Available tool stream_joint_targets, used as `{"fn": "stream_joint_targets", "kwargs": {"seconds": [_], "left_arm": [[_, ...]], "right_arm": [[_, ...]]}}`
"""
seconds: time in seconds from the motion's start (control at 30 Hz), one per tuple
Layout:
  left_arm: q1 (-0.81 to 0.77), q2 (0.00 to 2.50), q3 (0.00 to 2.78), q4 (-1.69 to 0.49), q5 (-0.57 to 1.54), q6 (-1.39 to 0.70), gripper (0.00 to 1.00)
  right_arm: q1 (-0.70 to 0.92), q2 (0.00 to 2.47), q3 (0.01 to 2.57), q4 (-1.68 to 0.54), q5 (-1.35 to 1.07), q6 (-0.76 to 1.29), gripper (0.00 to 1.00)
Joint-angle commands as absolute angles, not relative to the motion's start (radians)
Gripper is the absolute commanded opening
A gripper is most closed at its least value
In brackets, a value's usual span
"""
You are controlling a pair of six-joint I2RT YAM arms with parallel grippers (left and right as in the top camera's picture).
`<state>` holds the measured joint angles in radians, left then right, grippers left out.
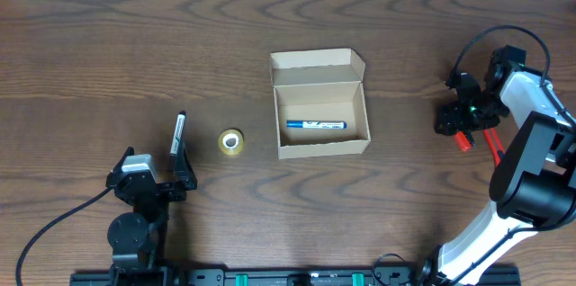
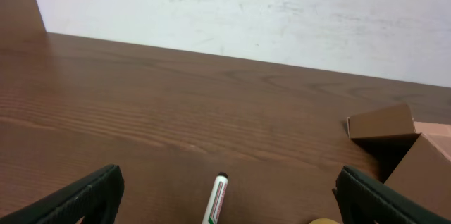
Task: Pack container
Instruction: 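Lower and close the right gripper on the red stapler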
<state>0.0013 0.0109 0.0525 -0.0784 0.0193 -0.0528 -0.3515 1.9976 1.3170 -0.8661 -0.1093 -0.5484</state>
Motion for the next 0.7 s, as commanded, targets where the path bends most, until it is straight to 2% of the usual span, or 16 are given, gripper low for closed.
{"fn": "stream_joint_targets", "kwargs": {"seconds": [0.0,0.1,0.23,0.4,0.53,0.6,0.67], "left_arm": [[-0.001,0.004,0.029,-0.077,0.014,-0.059,0.95],[-0.001,0.004,0.029,-0.077,0.011,-0.059,0.95],[-0.001,0.004,0.029,-0.077,-0.009,-0.059,0.95],[-0.001,0.004,0.029,-0.077,-0.010,-0.060,0.95],[-0.001,0.004,0.029,-0.077,-0.011,-0.060,0.95],[-0.001,0.004,0.029,-0.076,-0.011,-0.060,0.95],[-0.001,0.004,0.029,-0.076,-0.011,-0.059,0.95]], "right_arm": [[-0.348,1.987,1.311,-0.858,-0.123,-0.578,0.71],[-0.348,1.987,1.311,-0.855,-0.123,-0.578,0.69],[-0.348,1.987,1.311,-0.854,-0.124,-0.574,0.60],[-0.348,1.987,1.311,-0.855,-0.124,-0.573,0.45],[-0.348,1.987,1.311,-0.855,-0.125,-0.566,0.29],[-0.348,1.987,1.311,-0.850,-0.130,-0.551,0.25],[-0.348,1.987,1.311,-0.849,-0.141,-0.551,0.14]]}}
